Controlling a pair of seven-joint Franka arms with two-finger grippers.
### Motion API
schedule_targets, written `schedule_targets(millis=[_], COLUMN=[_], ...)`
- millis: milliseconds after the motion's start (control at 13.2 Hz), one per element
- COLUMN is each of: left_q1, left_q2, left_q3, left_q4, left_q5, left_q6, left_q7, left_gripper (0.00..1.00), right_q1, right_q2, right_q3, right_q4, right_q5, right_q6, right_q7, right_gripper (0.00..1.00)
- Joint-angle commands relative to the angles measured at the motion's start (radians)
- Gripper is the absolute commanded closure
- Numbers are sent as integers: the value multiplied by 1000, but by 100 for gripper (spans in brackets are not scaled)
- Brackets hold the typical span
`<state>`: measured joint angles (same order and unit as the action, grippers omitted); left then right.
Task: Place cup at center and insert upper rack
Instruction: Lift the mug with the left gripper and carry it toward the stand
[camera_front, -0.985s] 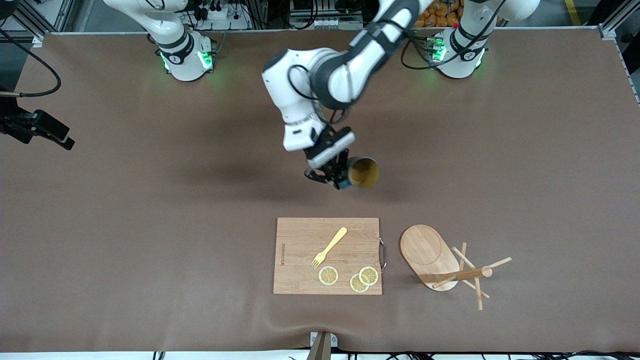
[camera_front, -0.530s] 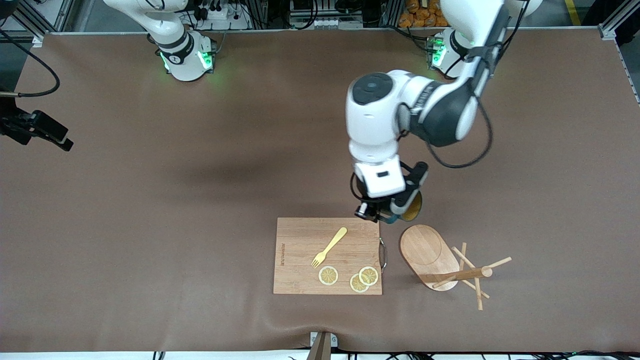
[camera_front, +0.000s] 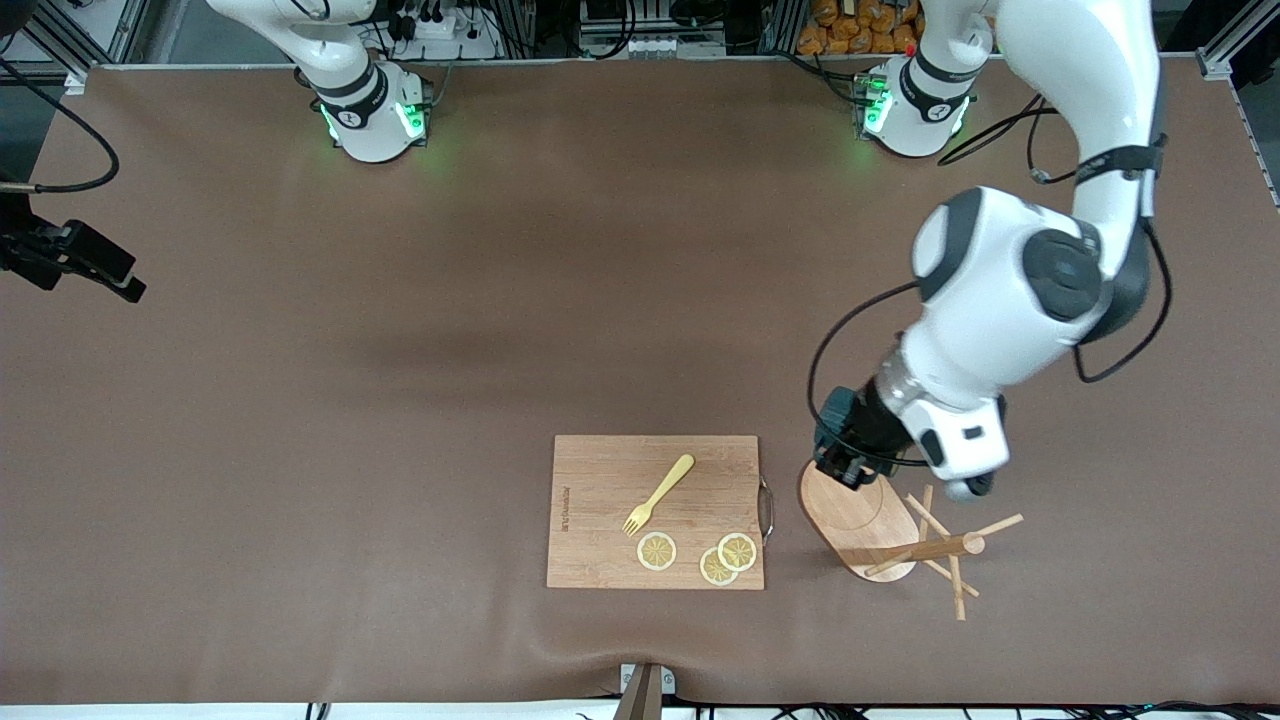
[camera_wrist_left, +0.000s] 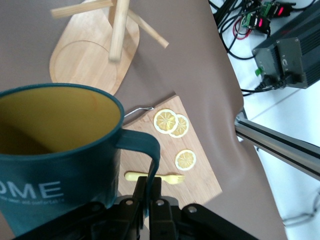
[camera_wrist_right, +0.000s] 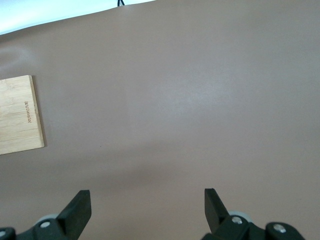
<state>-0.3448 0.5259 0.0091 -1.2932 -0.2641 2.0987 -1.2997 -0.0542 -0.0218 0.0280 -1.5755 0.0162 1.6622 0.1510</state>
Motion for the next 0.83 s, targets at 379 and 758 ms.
schedule_targets(millis=[379, 758], left_q1=[55, 101], left_q2=[9, 46], left_q3=[-11, -11], left_q4=[-18, -14], left_q5=[-247, -388], left_q6=[33, 50], left_q7=[183, 356], left_gripper=[100, 100], right_q1=[-19, -22], right_q2=[6, 6], right_q3=[10, 10], right_q4=[17, 17], right_q5=[15, 15], right_q6=[-15, -13], right_q7=[15, 15], right_gripper=[0, 0])
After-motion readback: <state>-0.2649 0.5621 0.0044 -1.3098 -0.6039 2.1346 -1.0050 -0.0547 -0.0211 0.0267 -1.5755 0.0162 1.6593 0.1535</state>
